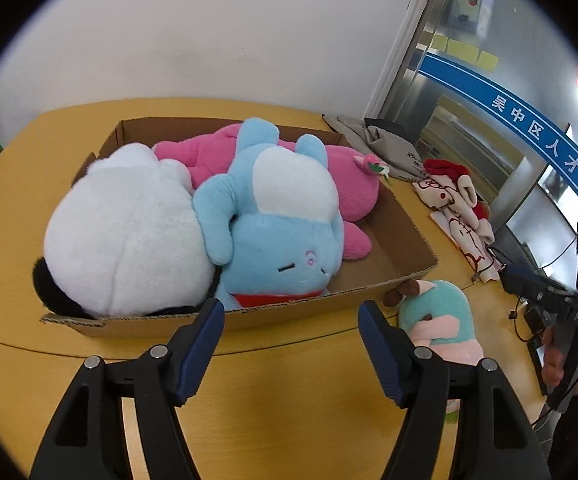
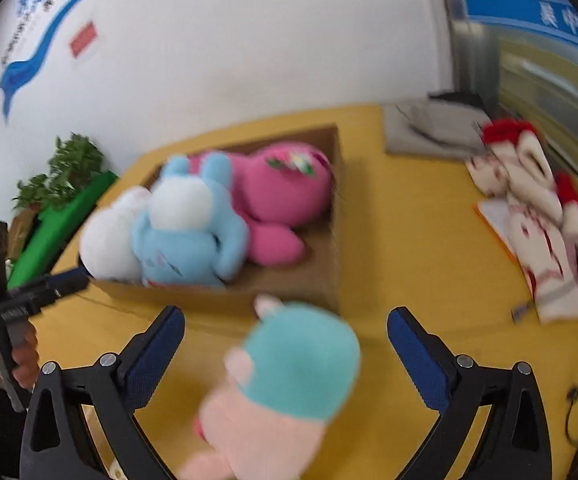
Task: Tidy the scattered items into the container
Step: 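Lower the light-blue plush onto the pink bear and open both grippers, then close both grippers on the teal-and-pink plush beside the box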
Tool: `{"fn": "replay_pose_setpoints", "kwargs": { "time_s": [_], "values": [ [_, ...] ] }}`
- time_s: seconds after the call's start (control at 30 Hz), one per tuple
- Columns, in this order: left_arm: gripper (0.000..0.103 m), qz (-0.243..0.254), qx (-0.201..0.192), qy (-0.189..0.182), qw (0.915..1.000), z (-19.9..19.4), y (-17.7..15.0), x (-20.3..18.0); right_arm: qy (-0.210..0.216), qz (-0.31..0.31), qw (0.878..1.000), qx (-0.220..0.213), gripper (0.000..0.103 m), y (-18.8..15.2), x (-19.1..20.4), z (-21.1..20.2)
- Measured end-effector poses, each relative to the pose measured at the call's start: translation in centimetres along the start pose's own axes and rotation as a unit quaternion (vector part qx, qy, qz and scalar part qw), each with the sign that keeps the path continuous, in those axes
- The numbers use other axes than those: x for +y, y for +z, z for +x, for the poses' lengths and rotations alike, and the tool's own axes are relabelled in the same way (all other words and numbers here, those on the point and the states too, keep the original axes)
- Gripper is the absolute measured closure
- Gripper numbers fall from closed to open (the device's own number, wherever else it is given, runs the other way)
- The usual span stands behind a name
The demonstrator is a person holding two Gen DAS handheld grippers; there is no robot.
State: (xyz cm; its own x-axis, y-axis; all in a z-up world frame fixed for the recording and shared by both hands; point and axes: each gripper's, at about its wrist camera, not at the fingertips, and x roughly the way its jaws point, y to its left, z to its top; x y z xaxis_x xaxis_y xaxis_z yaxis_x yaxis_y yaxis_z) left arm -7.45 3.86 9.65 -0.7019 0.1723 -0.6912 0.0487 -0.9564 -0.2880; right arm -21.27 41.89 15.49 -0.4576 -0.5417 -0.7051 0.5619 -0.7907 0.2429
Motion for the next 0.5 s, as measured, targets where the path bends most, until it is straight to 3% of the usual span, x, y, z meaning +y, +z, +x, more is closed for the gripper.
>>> {"fn": "replay_pose_setpoints", "kwargs": {
  "time_s": [0.1,0.23,0.3,0.4,0.5],
  "values": [
    [0.034,-0.003,0.012,-0.010,0.9999,0.6,-0.8,-0.8,0.002,0.034,0.999,0.038,0.000,-2.6,-1.0,2.1],
    [0.034,-0.001,0.016,-0.011,0.9998,0.3,-1.8,-1.1,0.005,0.035,0.993,0.112,0.002,-5.6,0.2,6.7],
    [0.034,-0.003,0.019,-0.009,0.9998,0.1,-2.4,-0.7,0.052,0.045,0.989,0.130,0.006,-7.1,1.4,8.6],
    [0.034,-0.012,0.024,-0.003,0.9996,-0.2,-3.2,0.3,0.055,-0.013,0.989,0.134,0.006,-8.2,5.4,9.5],
    [0.034,-0.025,0.028,-0.009,0.9993,-0.3,-3.7,1.1,0.108,-0.073,0.980,0.153,0.008,-9.3,9.7,10.1]
  ]
}}
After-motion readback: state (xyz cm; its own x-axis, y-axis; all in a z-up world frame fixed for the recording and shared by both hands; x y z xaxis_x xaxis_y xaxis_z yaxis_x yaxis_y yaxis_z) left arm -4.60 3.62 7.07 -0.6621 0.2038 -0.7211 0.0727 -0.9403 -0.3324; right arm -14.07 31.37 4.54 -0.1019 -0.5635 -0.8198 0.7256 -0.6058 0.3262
